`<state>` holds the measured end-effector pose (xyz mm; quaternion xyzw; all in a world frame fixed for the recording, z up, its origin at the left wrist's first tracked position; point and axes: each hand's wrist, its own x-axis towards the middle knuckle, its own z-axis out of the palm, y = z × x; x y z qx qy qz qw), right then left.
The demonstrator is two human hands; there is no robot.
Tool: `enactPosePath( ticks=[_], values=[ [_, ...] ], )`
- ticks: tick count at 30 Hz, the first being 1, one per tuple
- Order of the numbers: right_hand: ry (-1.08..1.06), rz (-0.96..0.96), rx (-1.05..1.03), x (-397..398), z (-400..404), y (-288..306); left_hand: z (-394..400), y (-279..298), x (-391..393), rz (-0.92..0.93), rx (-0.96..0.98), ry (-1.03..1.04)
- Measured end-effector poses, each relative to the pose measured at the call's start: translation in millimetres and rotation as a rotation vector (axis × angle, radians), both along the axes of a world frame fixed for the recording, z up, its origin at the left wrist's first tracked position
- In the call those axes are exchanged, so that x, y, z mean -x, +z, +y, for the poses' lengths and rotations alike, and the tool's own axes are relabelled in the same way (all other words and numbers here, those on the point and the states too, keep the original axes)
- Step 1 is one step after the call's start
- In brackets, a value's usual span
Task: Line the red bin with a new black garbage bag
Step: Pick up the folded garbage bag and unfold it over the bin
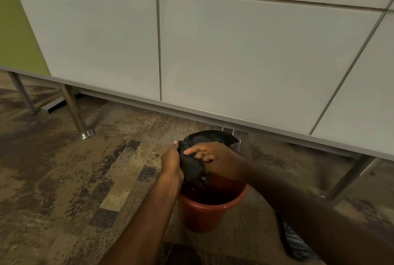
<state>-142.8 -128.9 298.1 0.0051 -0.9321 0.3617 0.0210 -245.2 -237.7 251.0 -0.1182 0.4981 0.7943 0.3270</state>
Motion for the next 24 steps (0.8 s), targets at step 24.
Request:
enactPosePath(
  ticks=[24],
  values=[
    [-0.559,-0.004,0.314,1,25,50,-16,96,32,0.583,0.122,-0.464]
  ],
)
